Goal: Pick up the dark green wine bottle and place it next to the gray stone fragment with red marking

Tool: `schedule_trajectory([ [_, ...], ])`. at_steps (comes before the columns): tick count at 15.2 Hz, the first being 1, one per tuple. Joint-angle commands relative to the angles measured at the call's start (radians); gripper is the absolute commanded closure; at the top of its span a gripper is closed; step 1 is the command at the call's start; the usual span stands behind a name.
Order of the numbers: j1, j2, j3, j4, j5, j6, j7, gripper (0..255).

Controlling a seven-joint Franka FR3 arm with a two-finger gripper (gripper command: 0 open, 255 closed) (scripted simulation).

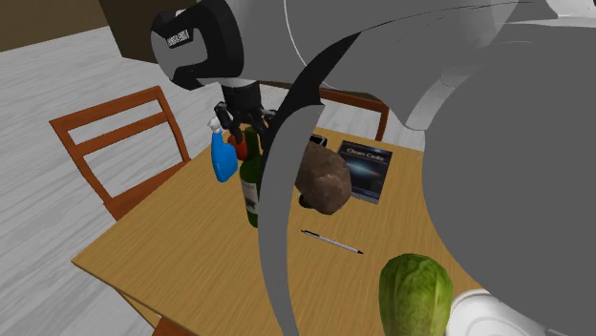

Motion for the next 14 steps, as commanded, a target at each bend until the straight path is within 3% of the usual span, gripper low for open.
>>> schedule_trajectory([
  [1, 0.000, 0.000, 0.000, 0.000, 0.000, 0.000, 0.000, 255],
  [9, 0.000, 0.000, 0.000, 0.000, 0.000, 0.000, 0.000, 255],
  [14, 0.004, -0.007, 0.004, 0.057, 0.007, -0.063, -0.009, 255],
])
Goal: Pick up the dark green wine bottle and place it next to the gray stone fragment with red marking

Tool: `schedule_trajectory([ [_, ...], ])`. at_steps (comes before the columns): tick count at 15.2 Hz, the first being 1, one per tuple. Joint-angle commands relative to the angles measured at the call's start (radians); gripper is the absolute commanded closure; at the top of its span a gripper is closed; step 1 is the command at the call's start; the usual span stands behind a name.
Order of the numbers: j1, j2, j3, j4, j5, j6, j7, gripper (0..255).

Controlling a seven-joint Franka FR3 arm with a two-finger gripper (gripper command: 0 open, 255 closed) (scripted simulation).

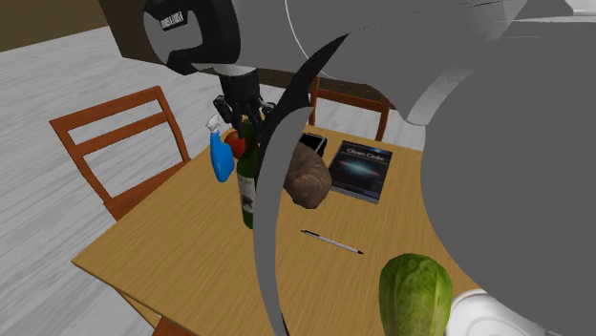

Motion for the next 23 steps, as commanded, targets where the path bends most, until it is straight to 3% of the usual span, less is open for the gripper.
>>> schedule_trajectory([
  [1, 0.001, -0.004, 0.001, 0.020, 0.002, -0.023, -0.004, 255],
  [19, 0.046, 0.033, 0.004, 0.311, -0.007, -0.275, -0.025, 255],
  [23, -0.053, -0.055, -0.007, 0.185, 0.041, -0.224, -0.110, 255],
])
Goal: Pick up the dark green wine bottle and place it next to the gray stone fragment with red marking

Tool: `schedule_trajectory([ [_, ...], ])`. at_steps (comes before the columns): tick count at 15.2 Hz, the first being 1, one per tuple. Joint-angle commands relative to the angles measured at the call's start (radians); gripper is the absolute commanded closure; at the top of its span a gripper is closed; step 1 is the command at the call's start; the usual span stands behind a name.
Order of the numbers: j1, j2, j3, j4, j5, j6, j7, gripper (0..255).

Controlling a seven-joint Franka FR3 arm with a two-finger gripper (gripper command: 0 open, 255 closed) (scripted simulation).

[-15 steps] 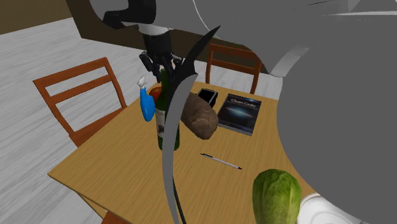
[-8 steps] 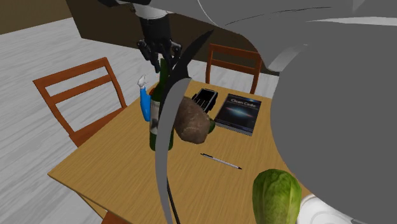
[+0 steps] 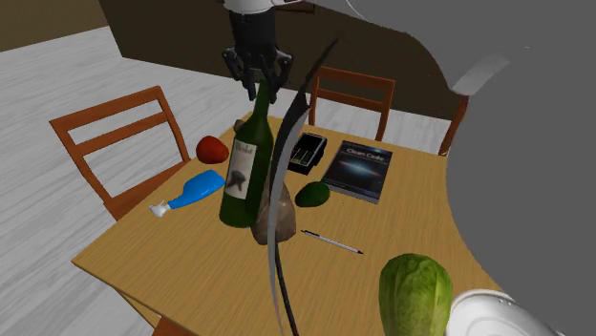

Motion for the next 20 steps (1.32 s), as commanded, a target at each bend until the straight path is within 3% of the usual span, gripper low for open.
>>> schedule_trajectory([
  [1, -0.044, -0.030, -0.010, -0.039, 0.018, 0.013, -0.047, 255],
  [10, -0.213, -0.140, -0.067, -0.181, 0.095, 0.069, -0.257, 255],
  [20, -0.358, -0.155, -0.149, -0.192, 0.137, 0.079, -0.484, 255],
])
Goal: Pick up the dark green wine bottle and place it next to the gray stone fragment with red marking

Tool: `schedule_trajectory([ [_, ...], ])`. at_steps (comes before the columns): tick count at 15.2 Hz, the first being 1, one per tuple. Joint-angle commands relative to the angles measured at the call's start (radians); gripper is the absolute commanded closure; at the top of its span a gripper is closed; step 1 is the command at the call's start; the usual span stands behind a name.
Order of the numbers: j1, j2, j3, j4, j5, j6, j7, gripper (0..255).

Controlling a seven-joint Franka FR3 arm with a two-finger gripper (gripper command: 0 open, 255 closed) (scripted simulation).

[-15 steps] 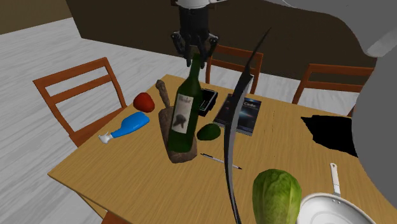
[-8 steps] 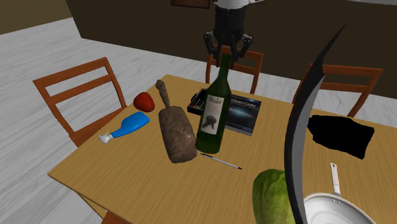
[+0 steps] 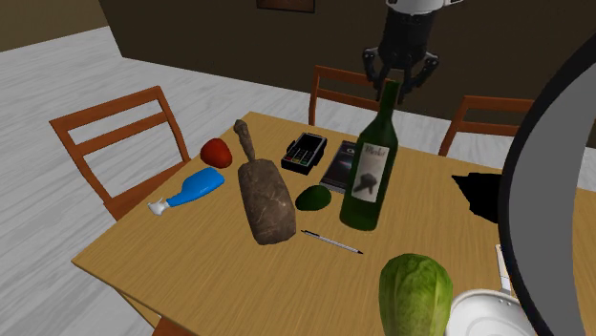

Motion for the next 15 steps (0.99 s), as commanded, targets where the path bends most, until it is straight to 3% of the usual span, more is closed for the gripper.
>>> schedule_trajectory([
  [1, -0.025, 0.005, -0.015, 0.011, 0.006, -0.004, -0.042, 255],
  [8, -0.111, 0.067, -0.068, 0.101, 0.015, -0.030, -0.187, 255],
  [15, -0.187, 0.190, -0.113, 0.285, 0.015, -0.090, -0.321, 255],
])
